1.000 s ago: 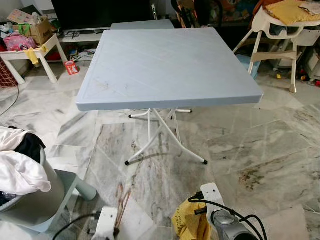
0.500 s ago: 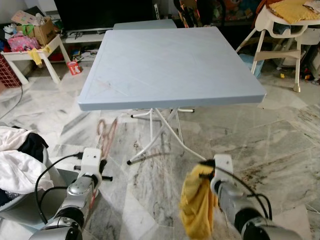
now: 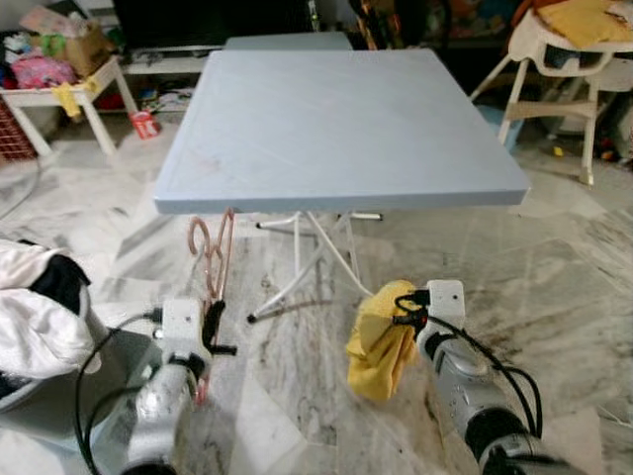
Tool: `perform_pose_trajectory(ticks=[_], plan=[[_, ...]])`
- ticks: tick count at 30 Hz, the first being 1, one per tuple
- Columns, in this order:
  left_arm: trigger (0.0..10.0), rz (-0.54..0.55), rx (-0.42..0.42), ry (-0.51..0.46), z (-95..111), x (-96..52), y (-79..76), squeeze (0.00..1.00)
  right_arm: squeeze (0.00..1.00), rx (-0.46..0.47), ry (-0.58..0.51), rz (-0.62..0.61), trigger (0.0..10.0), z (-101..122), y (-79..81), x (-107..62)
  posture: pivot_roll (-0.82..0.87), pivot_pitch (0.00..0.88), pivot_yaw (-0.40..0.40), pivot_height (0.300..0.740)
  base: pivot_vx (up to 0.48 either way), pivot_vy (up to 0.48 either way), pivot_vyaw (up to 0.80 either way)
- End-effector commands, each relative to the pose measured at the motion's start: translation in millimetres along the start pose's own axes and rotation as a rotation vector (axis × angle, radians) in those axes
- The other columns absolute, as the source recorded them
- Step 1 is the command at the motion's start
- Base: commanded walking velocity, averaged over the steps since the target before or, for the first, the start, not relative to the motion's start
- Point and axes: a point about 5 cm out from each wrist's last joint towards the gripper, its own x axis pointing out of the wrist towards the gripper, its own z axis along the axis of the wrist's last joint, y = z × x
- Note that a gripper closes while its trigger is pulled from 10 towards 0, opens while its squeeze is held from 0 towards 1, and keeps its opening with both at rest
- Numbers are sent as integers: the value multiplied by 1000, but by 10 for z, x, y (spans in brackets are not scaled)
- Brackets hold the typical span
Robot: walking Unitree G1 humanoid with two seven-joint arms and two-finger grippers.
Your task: Hang hanger
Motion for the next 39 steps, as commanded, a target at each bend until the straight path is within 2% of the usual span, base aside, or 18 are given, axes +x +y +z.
perform_pose_trajectory(ticks=[1,3,6,11,13,15,16,21,23,26,29,32,34,36,37,38,39], plan=[[10000,22,-7,-11,-44,-120,28,0,0,-20,-83,-1,10000,161,-25,7,-47,0,-1,740,0,0,0],[10000,19,-10,-9,-35,-154,25,0,0,-31,-90,-4,10000,164,-37,-8,-47,0,-1,740,0,0,0],[10000,-25,44,-20,42,-284,-7,0,0,-31,-113,-31,10000,189,-92,-72,-43,0,-6,740,0,0,0],[10000,-28,35,28,32,-339,-19,0,0,-32,-108,-34,10000,192,-96,-114,-48,0,-2,740,0,0,0],[10000,-14,16,60,4,-296,18,0,0,-27,-98,-33,10000,189,-90,-109,-46,0,-3,740,0,0,0],[10000,40,-14,114,-13,-161,141,0,0,-35,-101,-24,10000,240,-51,-89,-48,0,-2,740,0,0,0],[10000,40,-14,114,-13,-161,141,0,0,-35,-101,-24,10000,240,-51,-89,-48,0,-2,740,0,0,0],[10000,144,-107,152,19,131,377,0,0,-66,-105,10,10000,317,79,-20,-48,0,-4,740,0,0,0],[10000,154,-106,159,24,163,402,0,0,-76,-107,18,10000,328,106,-15,-50,0,-5,740,0,0,0],[10000,168,-155,207,-4,238,427,0,0,-81,-104,31,10000,326,171,-1,-55,0,-6,740,0,0,0],[10000,165,-196,257,-73,251,378,0,0,-113,-105,56,10000,320,232,-5,-59,0,-2,740,0,0,0],[10000,109,-164,274,-98,270,274,0,0,-116,-104,56,10000,318,246,-22,-68,0,2,740,0,0,0],[10000,96,-176,282,-116,264,229,0,0,-116,-104,54,10000,313,244,-32,-73,0,7,740,0,0,0],[10000,45,-194,322,-182,233,126,0,0,-110,-97,43,10000,296,229,-44,-76,0,10,740,0,0,0],[10000,-4,-196,372,-257,186,55,0,0,-112,-91,37,10000,285,220,-51,-78,0,13,740,0,0,0],[10000,-4,-196,372,-257,186,55,0,0,-112,-91,37,10000,285,220,-51,-78,0,13,740,0,0,0],[10000,-63,-179,409,-317,134,-14,0,0,-112,-87,33,10000,274,212,-54,-81,0,15,740,0,0,0]])
